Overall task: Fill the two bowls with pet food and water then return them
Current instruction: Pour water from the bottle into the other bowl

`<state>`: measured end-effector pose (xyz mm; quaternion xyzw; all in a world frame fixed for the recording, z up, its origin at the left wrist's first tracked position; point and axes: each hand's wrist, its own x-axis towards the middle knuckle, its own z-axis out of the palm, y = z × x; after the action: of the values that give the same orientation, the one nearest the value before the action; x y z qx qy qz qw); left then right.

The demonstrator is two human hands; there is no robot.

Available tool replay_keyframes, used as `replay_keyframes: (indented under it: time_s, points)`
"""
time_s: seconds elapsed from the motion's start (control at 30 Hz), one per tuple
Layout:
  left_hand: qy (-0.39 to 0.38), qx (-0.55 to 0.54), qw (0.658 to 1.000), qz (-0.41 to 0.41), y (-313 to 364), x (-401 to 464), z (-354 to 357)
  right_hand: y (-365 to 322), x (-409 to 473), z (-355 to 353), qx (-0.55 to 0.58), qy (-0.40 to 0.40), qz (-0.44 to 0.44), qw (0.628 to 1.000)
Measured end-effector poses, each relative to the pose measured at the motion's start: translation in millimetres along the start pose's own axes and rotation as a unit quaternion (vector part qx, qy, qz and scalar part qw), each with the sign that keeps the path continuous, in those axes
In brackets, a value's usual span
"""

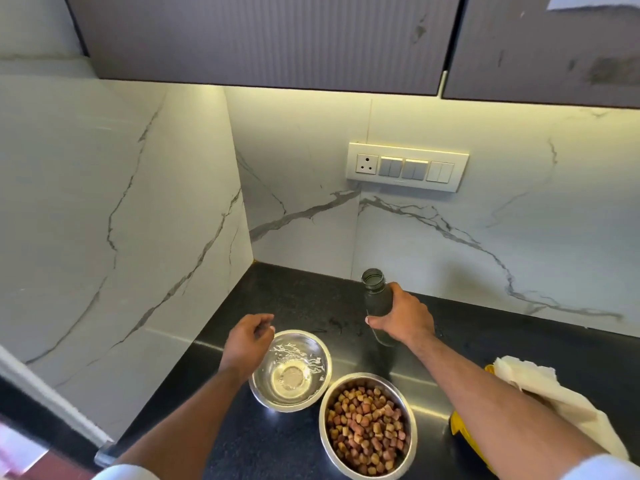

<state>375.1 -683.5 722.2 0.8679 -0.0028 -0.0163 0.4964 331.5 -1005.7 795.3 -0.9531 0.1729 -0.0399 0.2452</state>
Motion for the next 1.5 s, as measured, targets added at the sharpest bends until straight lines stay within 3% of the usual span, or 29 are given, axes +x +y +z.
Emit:
replay_keyframes:
  time_s: [0.37, 0.73, 1.23, 1.37, 1.5]
  points:
    - [-0.058, -0.026, 0.995, 0.075, 79.0, 18.0, 100.4, 51.1, 28.7, -12.9, 0.188, 0.024, 0.116, 0.975]
    - [-0.087, 0.004, 0.994, 0.063, 90.7, 23.8, 147.0, 75.0, 42.5, 7.4, 0.228, 0.019, 0.141, 0.963]
    - [-0.102, -0.007, 0.994, 0.036, 87.8, 22.2, 143.4, 80.0, 33.2, 18.6, 0.252, 0.006, 0.168, 0.953]
    - [-0.089, -0.024, 0.995, 0.044, 90.0, 18.2, 133.0, 75.3, 17.7, 15.1, 0.235, 0.073, 0.182, 0.952]
    - [-0.064, -0.094, 0.992, 0.059, 113.1, 14.3, 112.8, 49.0, -6.3, 0.6, 0.193, 0.21, 0.125, 0.95]
